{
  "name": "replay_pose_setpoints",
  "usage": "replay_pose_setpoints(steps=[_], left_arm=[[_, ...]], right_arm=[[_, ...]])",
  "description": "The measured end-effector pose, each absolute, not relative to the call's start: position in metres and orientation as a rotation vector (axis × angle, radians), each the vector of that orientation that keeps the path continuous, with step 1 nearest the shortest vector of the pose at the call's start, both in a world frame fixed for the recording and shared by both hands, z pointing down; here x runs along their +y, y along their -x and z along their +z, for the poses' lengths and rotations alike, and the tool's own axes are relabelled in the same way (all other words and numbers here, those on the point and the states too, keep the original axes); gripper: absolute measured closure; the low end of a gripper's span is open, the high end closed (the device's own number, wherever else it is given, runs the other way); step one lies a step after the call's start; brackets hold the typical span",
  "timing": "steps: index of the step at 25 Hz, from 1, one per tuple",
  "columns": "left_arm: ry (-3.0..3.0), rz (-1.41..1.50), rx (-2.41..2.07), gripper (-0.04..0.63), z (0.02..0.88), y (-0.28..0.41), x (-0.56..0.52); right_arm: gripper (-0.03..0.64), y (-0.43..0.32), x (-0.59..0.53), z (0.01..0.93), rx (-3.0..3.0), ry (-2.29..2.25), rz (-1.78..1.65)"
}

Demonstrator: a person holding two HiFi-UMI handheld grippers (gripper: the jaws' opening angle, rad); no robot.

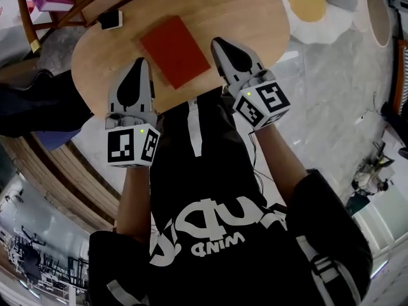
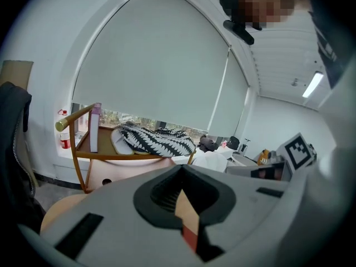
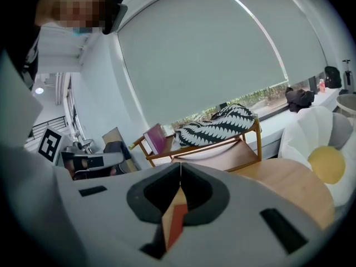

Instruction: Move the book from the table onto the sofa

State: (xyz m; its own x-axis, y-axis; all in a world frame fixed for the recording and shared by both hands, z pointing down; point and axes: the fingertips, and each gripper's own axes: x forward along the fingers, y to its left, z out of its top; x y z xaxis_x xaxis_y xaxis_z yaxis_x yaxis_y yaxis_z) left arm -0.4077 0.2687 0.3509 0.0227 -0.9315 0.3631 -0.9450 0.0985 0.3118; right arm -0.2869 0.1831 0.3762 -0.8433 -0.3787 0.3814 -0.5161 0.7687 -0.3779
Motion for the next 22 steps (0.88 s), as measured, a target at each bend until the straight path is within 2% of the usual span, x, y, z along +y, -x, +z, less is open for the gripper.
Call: replay_pose_setpoints(steps=[22], left_arm=[[-1.834,0.093,-1.845,0.586,0.505,0.414,0.256]], right_arm=[[0.615,0.315,0.171,0.512,-2.621,-0.684,0.679]])
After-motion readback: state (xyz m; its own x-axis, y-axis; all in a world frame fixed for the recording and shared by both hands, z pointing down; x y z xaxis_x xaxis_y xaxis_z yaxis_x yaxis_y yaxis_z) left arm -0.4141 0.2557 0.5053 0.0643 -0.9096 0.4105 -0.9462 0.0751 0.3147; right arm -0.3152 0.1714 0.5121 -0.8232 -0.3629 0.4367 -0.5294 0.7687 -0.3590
